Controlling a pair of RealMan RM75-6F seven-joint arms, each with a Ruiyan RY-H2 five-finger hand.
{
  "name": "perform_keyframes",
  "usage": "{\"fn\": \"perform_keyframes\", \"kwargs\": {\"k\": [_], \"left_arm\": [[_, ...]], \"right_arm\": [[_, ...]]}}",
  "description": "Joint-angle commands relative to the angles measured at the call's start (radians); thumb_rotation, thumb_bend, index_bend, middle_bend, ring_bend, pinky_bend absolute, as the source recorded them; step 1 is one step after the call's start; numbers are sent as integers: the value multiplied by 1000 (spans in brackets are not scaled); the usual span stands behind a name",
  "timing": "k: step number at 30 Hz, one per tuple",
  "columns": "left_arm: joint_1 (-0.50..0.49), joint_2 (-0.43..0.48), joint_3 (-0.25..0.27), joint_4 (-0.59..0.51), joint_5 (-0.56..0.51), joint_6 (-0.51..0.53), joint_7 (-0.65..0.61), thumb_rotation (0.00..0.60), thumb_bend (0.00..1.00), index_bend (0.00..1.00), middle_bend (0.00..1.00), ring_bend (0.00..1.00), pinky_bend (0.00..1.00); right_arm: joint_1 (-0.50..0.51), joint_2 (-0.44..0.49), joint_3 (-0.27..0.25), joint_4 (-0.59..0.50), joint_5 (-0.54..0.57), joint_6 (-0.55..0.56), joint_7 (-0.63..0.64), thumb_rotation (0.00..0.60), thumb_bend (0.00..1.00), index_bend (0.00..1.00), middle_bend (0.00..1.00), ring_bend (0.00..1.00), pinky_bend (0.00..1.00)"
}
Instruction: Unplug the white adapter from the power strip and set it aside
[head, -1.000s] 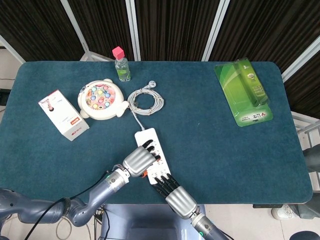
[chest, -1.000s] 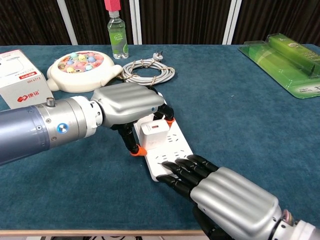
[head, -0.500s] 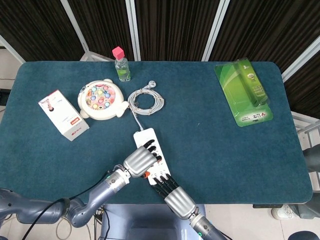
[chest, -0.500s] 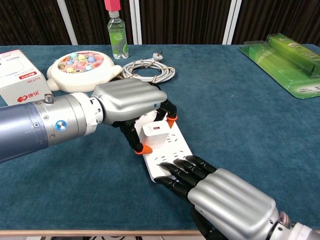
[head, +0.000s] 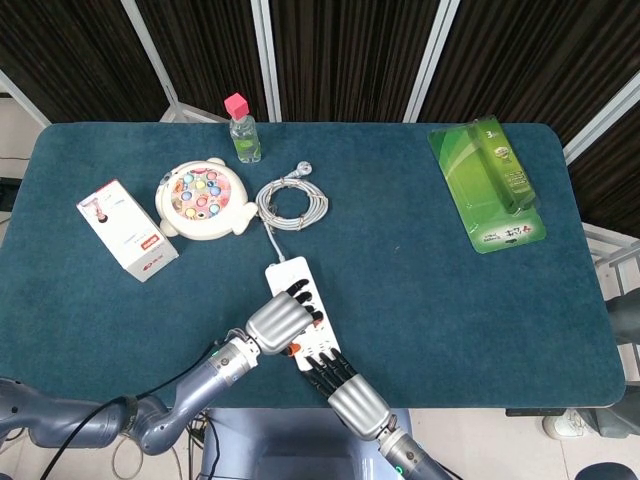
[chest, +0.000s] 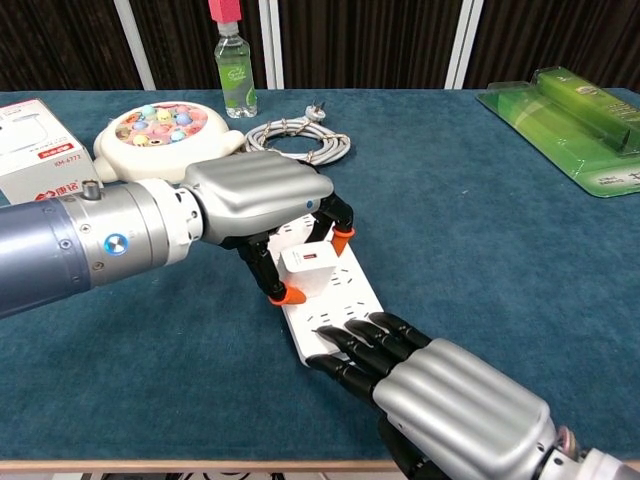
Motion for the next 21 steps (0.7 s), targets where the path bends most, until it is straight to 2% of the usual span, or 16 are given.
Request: {"fn": "perform_keyframes", "kwargs": {"k": [1,21], "left_arm": [[3,0,1,0,4,5,-2,600,477,678,706,256,126],[51,79,39,-53,81,44,-52,600,477,684,712,267,126]], "right_arm": [[-2,0,-2,-1,0,1,-3,600,872,0,25,8,36],[-10,-12,-10,-3,-2,0,-22,600,873,0,25,8,36]]}}
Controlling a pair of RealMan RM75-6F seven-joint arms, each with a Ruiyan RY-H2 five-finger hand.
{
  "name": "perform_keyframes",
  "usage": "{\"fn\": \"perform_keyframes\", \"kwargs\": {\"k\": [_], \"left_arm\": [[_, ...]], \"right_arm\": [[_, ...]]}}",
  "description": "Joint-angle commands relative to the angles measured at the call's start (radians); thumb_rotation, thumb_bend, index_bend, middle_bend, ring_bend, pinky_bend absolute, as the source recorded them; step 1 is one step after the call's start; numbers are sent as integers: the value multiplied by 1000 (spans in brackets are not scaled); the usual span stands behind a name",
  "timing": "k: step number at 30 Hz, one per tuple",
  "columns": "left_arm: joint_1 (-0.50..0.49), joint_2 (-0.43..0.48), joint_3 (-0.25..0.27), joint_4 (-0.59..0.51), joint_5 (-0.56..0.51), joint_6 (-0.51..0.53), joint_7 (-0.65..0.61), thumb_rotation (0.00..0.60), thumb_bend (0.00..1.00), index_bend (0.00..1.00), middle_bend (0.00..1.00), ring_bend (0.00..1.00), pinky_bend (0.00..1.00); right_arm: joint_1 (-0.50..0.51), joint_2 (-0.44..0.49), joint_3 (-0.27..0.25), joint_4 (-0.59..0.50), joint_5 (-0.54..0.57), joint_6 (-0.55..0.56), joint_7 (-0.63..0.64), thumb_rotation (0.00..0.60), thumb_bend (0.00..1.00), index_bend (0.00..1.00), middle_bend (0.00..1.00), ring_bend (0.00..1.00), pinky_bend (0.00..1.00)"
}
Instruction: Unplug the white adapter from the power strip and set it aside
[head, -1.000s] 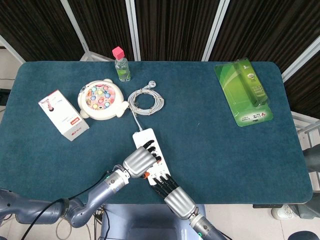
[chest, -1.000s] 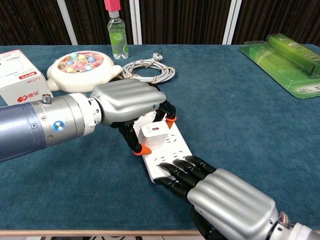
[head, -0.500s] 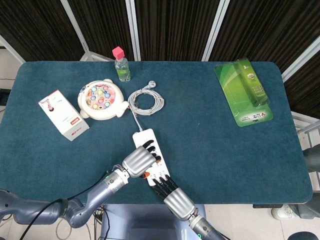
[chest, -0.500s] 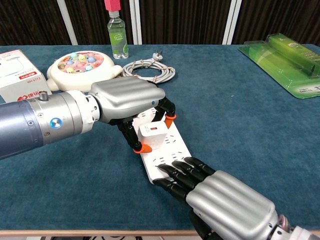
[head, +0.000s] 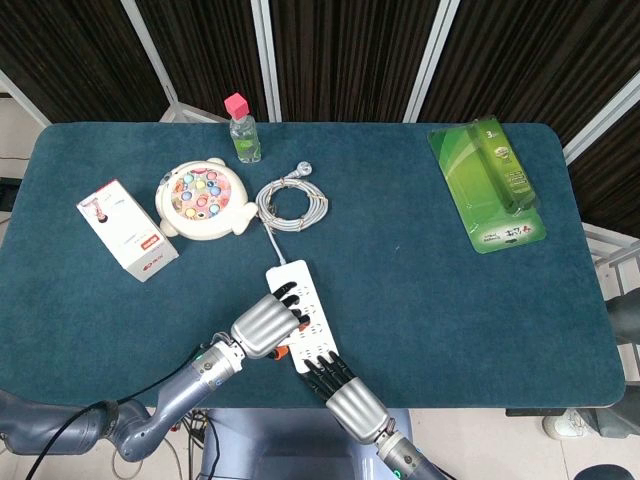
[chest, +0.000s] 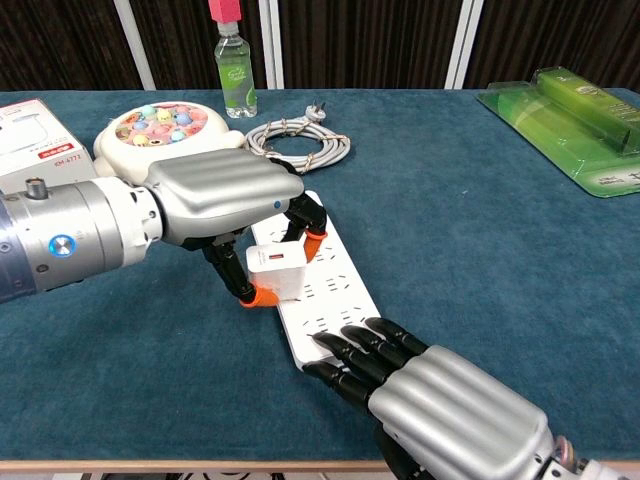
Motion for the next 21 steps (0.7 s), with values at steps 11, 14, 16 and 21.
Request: {"fn": "perform_keyframes", "kwargs": {"k": [11,14,16,21], "left_arm": [[9,35,-95,-32,21,64,-65,600,477,677,705,267,126],[15,52,-104,-36,7,72,-60,600,477,673,702,267,126],[22,66,-103,-36,0,78,-58,600,477,671,701,267,126],[48,91,-84,-20,-8,86,-67,600,477,666,696,267,126]], "right_arm": [[2,8,20,-10,-14,25,-4,600,872,0,25,8,36],[5,16,31,-19,-26,40,-7,600,873,0,25,8,36],[8,23,43,-29,-37,56,-12,600,873,0,24,8,36],[18,47,90,-63,-64,105,-22,600,876,0,23,4,36]]}}
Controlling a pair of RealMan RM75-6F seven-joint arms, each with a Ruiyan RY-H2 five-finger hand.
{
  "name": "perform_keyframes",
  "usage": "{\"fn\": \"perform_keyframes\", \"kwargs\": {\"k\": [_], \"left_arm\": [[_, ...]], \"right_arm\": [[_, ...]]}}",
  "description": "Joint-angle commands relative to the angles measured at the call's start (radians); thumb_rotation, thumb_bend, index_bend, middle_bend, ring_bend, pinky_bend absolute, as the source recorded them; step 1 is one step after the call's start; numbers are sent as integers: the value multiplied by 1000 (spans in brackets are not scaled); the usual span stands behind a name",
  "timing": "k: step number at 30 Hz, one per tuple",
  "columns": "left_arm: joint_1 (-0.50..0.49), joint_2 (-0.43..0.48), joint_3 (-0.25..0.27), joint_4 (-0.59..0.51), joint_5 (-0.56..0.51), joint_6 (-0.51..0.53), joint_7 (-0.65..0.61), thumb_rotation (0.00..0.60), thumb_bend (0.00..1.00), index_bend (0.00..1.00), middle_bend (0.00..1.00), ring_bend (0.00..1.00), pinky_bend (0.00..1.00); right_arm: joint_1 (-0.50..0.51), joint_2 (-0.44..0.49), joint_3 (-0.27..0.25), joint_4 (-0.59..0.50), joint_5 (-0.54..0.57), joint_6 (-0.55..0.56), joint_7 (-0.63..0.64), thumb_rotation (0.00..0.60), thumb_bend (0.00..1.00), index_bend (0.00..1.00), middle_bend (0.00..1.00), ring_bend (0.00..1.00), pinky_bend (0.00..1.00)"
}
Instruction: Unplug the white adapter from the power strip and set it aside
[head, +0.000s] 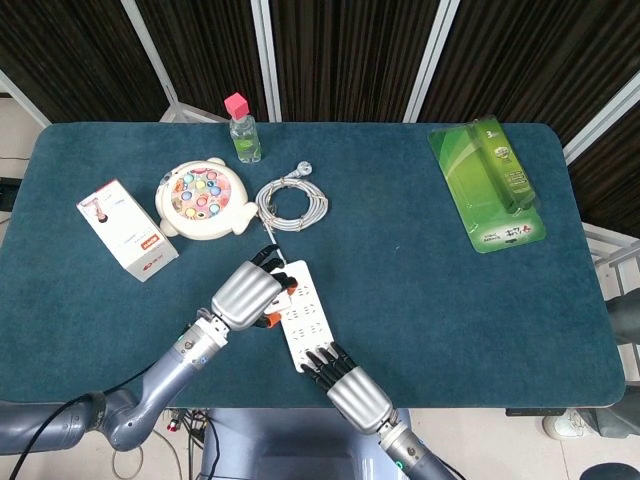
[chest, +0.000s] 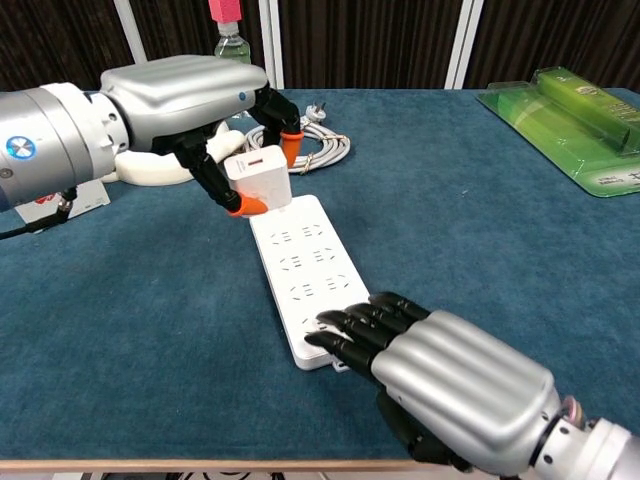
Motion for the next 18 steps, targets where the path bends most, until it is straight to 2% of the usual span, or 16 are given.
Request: {"fn": "perform_keyframes", "kwargs": {"k": [1,10,14,18], "left_arm": [[15,13,13,14,-3,4,-8,600,477,664,693,267,126],[43,12,40,86,-9,2,-19,600,453,630,660,267,121],[50,7,44,126,-40,-11,-5,600,377,571,603,258,107],[57,-1,49,149,-83,-27,18,600,249,467,459,218,63]], "right_arm": [[10,22,32,-28,-14,25,-8,600,877,0,23,3,36],[28,130,130,-122,0,76,-12,600,875,0,23,1,36],[25,181,155,-144,20,93,8,600,866,0,23,0,36],[18,211,166,-138,41,105,28,600,722,0,23,0,36]]}}
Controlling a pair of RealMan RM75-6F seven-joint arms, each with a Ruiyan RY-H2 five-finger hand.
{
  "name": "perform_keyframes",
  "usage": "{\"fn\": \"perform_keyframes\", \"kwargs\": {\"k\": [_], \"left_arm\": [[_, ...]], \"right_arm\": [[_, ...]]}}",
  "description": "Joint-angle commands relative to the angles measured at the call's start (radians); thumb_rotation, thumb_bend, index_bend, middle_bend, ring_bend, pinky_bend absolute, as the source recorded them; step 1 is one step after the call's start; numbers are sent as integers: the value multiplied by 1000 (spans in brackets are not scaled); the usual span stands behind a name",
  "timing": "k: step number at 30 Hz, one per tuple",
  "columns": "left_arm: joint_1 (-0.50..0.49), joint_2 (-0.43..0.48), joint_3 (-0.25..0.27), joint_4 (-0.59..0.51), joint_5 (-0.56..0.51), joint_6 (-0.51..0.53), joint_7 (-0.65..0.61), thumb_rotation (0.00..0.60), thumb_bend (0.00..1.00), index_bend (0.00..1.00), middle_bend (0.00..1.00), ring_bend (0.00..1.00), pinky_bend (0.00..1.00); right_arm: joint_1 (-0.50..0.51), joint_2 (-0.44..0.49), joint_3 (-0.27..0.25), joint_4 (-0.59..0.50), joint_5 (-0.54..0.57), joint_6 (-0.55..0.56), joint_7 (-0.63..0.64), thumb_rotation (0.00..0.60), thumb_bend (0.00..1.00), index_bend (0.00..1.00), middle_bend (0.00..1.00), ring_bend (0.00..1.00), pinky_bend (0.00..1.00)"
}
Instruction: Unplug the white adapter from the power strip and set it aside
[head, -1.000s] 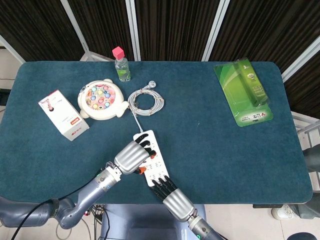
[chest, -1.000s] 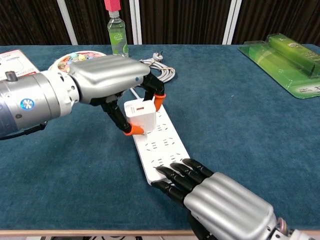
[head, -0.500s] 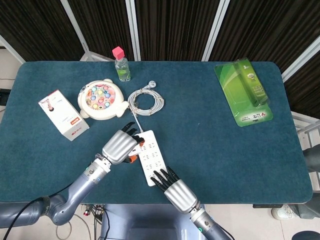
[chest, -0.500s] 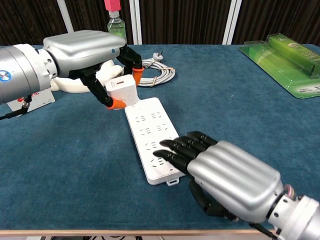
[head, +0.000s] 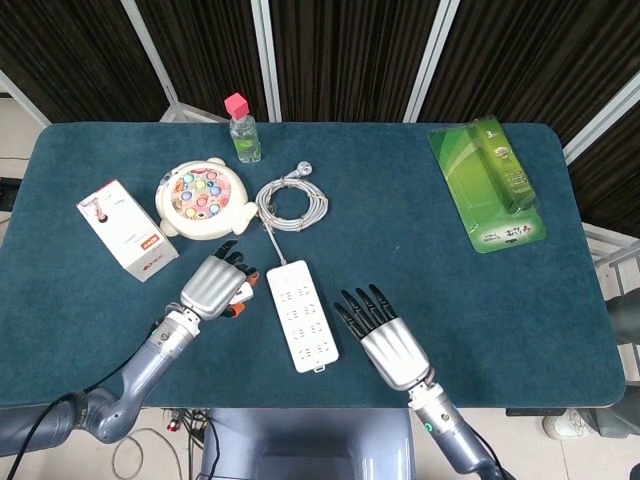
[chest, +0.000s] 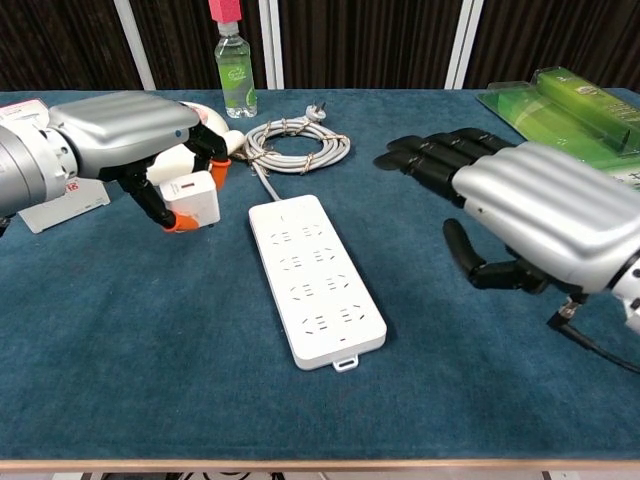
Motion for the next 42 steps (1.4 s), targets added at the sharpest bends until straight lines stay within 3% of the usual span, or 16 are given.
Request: {"fn": "perform_keyframes", "kwargs": {"k": [1,5,17,23,28,36,42], "left_arm": [[8,-7,7,14,-39,-16,23,600,207,433,409,200,49],[16,-6,4,15,-74,-4,62,600,96,291,249,133,12],[94,76,3,-91,-96,99,47,600,74,228,195,104,8],[198,149,58,-184,-12,223,-21,600,74,202,165,103,7],[334,216,147,-208,114,381,-111,600,68,151,113,71,0],[535,270,234,-130,226,590,-265,600,36,67,31,12,0],[622,272,248,-34,276,669,-335,600,34,52,26,9,0]], "right_arm": [[-7,18,9,6,18,10,14,600,676,0,23,0,36],[-18,43,12,25,36,25,39,600,562,0,18,0,30],[-69,157,32,44,73,110,160,600,525,0,0,0,0],[-121,222,22,54,88,170,223,600,387,0,0,0,0],[-189,292,-10,73,91,234,320,600,308,0,0,0,0],[-281,372,-42,135,96,318,511,600,271,0,0,0,0],[-321,380,-56,218,80,359,596,600,269,0,0,0,0]]}}
